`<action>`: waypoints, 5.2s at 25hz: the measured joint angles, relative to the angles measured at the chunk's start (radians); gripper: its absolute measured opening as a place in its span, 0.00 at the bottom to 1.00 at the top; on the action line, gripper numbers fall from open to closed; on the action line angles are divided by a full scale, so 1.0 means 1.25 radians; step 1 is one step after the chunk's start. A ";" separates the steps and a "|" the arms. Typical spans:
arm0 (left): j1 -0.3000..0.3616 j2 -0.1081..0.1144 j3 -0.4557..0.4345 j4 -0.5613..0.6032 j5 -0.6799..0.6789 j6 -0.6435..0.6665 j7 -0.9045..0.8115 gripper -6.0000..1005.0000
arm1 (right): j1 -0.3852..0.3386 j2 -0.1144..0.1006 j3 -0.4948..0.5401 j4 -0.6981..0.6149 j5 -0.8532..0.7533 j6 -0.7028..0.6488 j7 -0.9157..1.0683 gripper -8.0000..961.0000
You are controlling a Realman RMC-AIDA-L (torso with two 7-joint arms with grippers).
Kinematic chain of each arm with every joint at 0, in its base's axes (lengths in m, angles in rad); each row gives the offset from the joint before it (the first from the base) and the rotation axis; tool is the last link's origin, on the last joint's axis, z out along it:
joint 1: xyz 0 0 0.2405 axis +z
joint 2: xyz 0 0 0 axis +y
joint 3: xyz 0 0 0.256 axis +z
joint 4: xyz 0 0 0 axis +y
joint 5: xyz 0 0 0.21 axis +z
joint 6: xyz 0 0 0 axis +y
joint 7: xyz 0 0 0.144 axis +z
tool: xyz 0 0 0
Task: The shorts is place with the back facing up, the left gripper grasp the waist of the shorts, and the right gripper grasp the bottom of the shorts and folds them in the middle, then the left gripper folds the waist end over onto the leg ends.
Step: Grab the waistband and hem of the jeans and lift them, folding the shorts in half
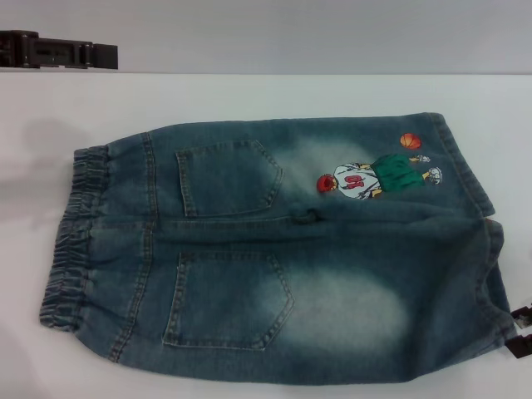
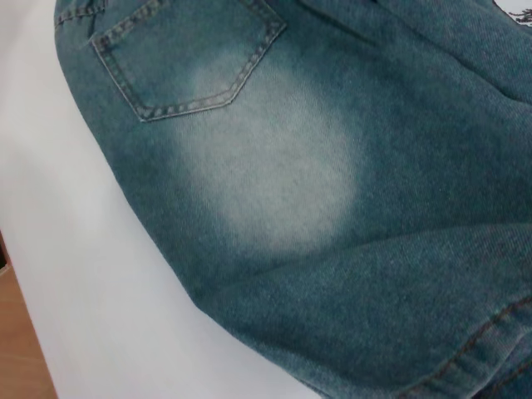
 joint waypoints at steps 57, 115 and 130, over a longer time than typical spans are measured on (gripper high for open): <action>0.023 0.019 0.027 -0.013 0.156 0.024 0.038 0.73 | 0.009 0.024 -0.060 -0.005 0.010 0.106 0.008 0.01; -0.066 -0.069 0.194 -0.084 0.620 0.085 -0.127 0.84 | 0.076 0.014 -0.065 0.121 0.049 0.308 -0.006 0.01; -0.084 -0.073 0.207 -0.151 0.625 0.073 -0.120 0.83 | 0.077 0.016 -0.066 0.121 0.049 0.310 -0.008 0.01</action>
